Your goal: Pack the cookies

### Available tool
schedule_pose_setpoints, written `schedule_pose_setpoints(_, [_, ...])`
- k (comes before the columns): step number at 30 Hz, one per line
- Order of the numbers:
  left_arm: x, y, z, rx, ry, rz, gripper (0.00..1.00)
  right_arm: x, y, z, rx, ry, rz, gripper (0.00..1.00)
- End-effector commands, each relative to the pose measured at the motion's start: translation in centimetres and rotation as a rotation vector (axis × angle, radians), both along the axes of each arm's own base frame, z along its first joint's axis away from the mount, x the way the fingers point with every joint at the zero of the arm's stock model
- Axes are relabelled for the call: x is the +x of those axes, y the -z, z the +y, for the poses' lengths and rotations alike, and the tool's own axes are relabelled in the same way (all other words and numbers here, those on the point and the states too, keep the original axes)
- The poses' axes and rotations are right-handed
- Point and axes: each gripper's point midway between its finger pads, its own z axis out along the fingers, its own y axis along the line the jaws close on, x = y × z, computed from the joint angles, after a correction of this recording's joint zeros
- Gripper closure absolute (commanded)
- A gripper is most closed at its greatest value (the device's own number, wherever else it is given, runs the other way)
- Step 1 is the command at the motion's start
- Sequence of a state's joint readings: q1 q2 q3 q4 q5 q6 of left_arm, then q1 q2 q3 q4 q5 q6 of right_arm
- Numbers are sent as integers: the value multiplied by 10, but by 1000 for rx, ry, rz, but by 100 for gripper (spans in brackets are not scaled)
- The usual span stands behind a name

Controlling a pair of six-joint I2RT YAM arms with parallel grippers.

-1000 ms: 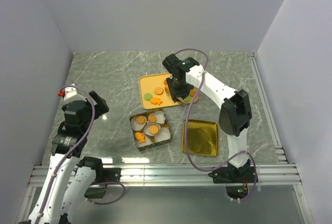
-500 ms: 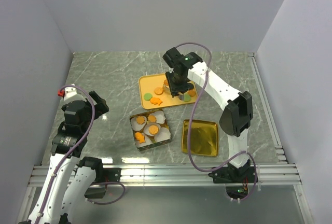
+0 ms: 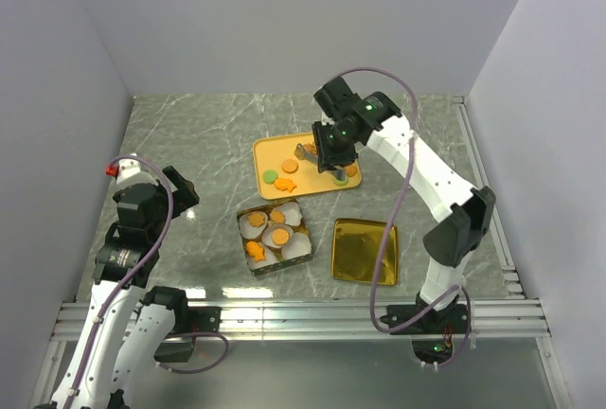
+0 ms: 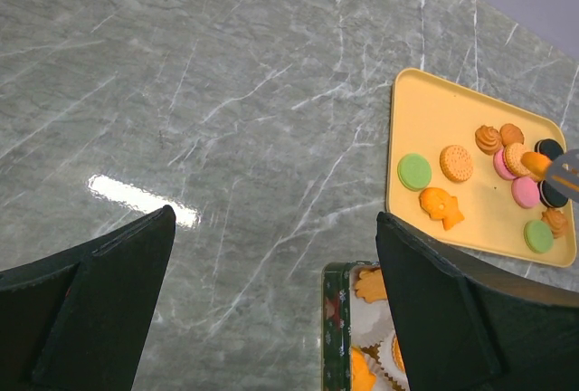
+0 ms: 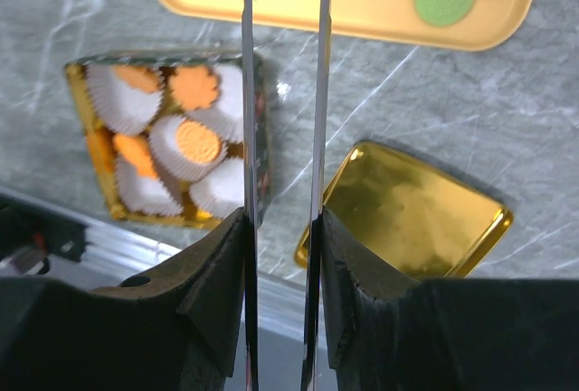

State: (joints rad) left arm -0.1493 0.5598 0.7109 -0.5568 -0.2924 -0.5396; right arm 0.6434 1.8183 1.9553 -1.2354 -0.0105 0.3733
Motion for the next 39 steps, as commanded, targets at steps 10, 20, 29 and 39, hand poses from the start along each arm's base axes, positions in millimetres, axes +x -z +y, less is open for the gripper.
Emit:
schedule_pose_setpoints(10, [5, -10, -7, -5, 33, -42, 1, -61, -42, -10, 140, -43, -28, 64])
schedule_pose_setpoints(20, [4, -9, -8, -5, 28, -33, 1, -125, -42, -16, 160, -181, 7, 64])
schedule_pose_setpoints(29, [3, -7, -6, -3, 10, -20, 0, -168, -29, -21, 142, -259, 57, 64])
schedule_pose_setpoints(39, [2, -8, -4, 0, -8, -17, 1, -190, -23, -24, 141, -308, 89, 64])
